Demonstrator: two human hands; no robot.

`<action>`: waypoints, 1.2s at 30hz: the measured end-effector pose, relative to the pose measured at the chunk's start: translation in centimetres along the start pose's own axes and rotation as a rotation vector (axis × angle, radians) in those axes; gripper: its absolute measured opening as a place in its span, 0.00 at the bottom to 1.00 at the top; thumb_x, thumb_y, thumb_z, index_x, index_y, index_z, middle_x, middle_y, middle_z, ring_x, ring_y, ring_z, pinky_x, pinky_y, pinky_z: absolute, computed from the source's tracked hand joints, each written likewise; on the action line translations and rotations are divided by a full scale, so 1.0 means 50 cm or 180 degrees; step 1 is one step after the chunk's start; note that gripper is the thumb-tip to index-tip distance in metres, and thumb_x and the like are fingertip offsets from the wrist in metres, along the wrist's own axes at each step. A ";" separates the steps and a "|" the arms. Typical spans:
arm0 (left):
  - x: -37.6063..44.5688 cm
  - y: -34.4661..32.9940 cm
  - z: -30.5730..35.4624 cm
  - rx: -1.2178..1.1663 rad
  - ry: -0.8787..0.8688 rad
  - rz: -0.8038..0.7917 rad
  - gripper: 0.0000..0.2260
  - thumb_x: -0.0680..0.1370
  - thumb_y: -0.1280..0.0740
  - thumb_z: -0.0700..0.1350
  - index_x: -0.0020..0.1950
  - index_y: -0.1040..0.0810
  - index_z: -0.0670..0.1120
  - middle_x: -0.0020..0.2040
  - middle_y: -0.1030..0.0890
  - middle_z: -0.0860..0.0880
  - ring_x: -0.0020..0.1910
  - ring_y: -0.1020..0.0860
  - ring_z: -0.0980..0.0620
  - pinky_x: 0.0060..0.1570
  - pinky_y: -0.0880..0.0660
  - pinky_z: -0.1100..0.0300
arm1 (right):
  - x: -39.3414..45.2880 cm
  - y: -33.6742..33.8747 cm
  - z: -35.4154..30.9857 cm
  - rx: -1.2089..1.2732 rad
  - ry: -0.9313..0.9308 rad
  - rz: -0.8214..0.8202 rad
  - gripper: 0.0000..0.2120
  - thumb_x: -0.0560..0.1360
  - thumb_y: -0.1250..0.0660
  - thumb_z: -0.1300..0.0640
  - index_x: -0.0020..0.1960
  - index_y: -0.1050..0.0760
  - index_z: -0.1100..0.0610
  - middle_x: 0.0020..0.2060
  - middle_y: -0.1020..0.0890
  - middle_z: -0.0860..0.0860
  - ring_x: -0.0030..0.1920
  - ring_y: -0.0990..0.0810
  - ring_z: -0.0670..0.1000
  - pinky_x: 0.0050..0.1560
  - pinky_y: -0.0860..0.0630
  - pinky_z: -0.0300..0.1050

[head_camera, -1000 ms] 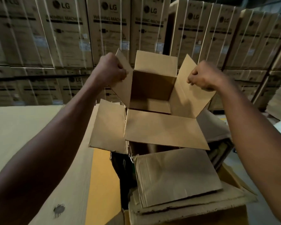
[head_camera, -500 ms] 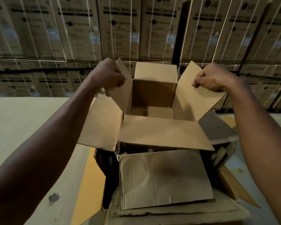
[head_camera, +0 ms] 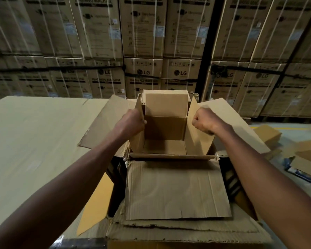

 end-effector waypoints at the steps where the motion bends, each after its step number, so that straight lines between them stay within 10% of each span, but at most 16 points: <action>1: 0.001 -0.012 -0.005 0.0031 0.0006 -0.0041 0.12 0.81 0.32 0.42 0.39 0.27 0.53 0.36 0.23 0.51 0.35 0.21 0.55 0.30 0.31 0.64 | -0.001 -0.016 0.001 -0.0031 -0.0007 -0.0044 0.16 0.81 0.35 0.63 0.35 0.25 0.57 0.32 0.21 0.54 0.30 0.23 0.51 0.30 0.31 0.44; 17: -0.005 -0.154 -0.044 0.0941 -0.0078 -0.0212 0.03 0.79 0.33 0.41 0.46 0.24 0.45 0.41 0.24 0.46 0.37 0.26 0.46 0.34 0.30 0.52 | 0.001 -0.144 0.022 -0.0410 -0.0004 -0.0150 0.09 0.83 0.38 0.62 0.45 0.25 0.60 0.40 0.25 0.54 0.36 0.26 0.50 0.34 0.33 0.45; 25: -0.002 -0.159 -0.039 0.1489 -0.0239 -0.0248 0.07 0.81 0.33 0.47 0.54 0.20 0.44 0.50 0.17 0.44 0.54 0.19 0.42 0.48 0.24 0.48 | 0.000 -0.152 0.018 -0.0875 0.0125 -0.0094 0.06 0.83 0.38 0.60 0.48 0.24 0.58 0.47 0.19 0.57 0.46 0.20 0.57 0.44 0.27 0.49; 28: 0.004 -0.150 -0.040 0.1933 -0.0453 -0.0005 0.08 0.81 0.33 0.51 0.53 0.20 0.47 0.53 0.16 0.46 0.67 0.26 0.44 0.75 0.45 0.37 | 0.002 -0.144 0.021 -0.1467 0.0220 0.0020 0.06 0.82 0.37 0.58 0.50 0.21 0.54 0.55 0.18 0.58 0.64 0.24 0.60 0.71 0.36 0.59; 30: 0.004 -0.140 -0.043 0.1973 -0.0400 0.0037 0.08 0.80 0.32 0.52 0.51 0.20 0.48 0.52 0.17 0.48 0.70 0.28 0.45 0.75 0.60 0.31 | 0.000 -0.141 0.030 -0.1674 0.0182 0.0076 0.06 0.81 0.37 0.58 0.45 0.26 0.52 0.57 0.18 0.57 0.72 0.29 0.59 0.77 0.50 0.65; 36: -0.003 -0.123 -0.059 0.1925 -0.0175 -0.0055 0.07 0.79 0.31 0.52 0.52 0.20 0.49 0.54 0.18 0.47 0.70 0.28 0.45 0.72 0.61 0.27 | -0.010 -0.141 0.052 -0.1778 0.0112 0.0095 0.06 0.79 0.34 0.59 0.43 0.26 0.52 0.55 0.17 0.55 0.71 0.27 0.56 0.77 0.56 0.67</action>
Point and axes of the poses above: each hand's wrist, its own x-axis towards the middle knuckle, its own y-axis out of the back of the hand, z = x × y, the point moved 3 cm from there along x, towards the middle knuckle
